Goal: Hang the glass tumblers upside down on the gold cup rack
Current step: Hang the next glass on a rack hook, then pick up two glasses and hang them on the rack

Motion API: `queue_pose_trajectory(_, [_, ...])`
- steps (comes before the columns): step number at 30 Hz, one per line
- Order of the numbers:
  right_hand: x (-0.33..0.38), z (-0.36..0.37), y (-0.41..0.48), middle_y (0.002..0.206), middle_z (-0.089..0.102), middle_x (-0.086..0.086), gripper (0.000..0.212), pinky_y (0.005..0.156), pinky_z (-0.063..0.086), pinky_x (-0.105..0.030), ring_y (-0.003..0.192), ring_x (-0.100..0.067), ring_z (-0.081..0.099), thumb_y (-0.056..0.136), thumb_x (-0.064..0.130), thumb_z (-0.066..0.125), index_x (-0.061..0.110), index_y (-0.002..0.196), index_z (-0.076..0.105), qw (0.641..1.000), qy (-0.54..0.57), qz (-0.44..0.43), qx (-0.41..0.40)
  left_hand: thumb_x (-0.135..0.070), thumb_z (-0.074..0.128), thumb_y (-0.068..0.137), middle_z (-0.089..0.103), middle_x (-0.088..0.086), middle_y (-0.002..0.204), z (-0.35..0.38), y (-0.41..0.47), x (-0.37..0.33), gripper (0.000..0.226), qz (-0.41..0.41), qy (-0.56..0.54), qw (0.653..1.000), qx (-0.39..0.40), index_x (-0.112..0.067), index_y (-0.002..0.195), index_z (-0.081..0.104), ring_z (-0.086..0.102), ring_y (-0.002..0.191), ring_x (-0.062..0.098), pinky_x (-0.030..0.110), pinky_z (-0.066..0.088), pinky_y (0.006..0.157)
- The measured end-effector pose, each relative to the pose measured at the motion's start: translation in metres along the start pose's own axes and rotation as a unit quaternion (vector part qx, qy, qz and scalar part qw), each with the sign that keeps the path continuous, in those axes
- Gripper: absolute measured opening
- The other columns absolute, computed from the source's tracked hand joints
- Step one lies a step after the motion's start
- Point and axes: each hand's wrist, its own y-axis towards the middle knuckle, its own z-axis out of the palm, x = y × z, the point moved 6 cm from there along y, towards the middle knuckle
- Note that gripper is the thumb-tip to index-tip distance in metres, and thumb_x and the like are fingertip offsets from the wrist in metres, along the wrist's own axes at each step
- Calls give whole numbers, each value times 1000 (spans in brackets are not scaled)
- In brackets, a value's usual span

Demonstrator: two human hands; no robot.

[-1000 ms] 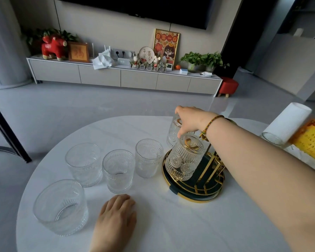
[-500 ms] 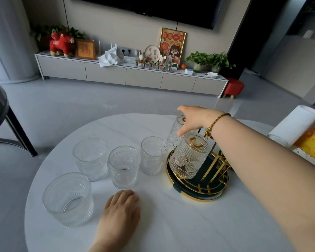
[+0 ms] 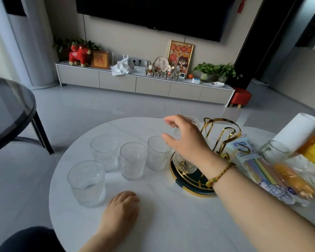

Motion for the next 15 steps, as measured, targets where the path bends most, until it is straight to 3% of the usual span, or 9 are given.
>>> queue_pose_trajectory(3, [9,43,-40,88,66,-14,22,69,40,-12,76,-16,53,74,3,64,1,96,58,994,103,25,-8,-33,40,63,73,-2,68,-17,-37,7,31,-20,-5,1000,-23,-19,61,68,48,77,4,19,42,63])
queue_pose_trajectory(5, [6,79,-60,81,63,-11,20,66,39,-6,73,-17,53,75,3,63,1,95,58,983,163,79,8,-31,40,61,73,2,68,-33,-57,15,32,-46,0,998,-47,-16,61,68,48,78,6,22,41,67])
queue_pose_trajectory(7, [7,121,-74,84,58,-4,26,66,39,-8,77,-16,52,77,7,63,3,101,54,968,206,130,60,-34,39,60,73,9,79,-48,-74,32,40,-114,12,991,-64,-9,73,68,57,87,14,22,41,72])
queue_pose_trajectory(8, [8,142,-81,89,56,-4,32,68,39,-10,81,-16,51,77,9,64,4,106,51,958,221,154,97,-40,38,62,71,14,94,-53,-80,42,51,-168,11,983,-68,-5,88,66,61,96,22,24,41,83])
queue_pose_trajectory(9, [10,161,-87,97,55,-6,41,73,39,-13,86,-15,49,77,11,65,5,112,46,947,233,176,131,-50,33,65,62,17,116,-56,-86,52,68,-227,17,972,-63,-3,108,57,55,112,27,29,38,97])
queue_pose_trajectory(11, [14,189,-95,117,50,-12,58,85,36,-18,100,-16,47,75,14,68,8,123,36,931,248,204,172,-78,0,57,25,10,148,-50,-97,69,107,-307,47,950,-10,-7,135,22,18,139,21,34,11,114])
queue_pose_trajectory(13, [20,205,-94,127,43,-10,69,89,30,-13,113,-14,41,73,15,70,11,128,29,928,259,198,178,-84,-26,35,5,2,153,-44,-101,78,128,-325,49,944,18,-13,138,3,-8,138,9,31,-4,114])
queue_pose_trajectory(15, [28,215,-89,126,38,-1,77,83,25,-2,114,-6,34,70,17,72,15,130,25,926,283,178,173,-82,-17,42,0,0,154,-41,-102,80,117,-323,55,944,26,-16,138,-1,-19,127,3,31,-8,114])
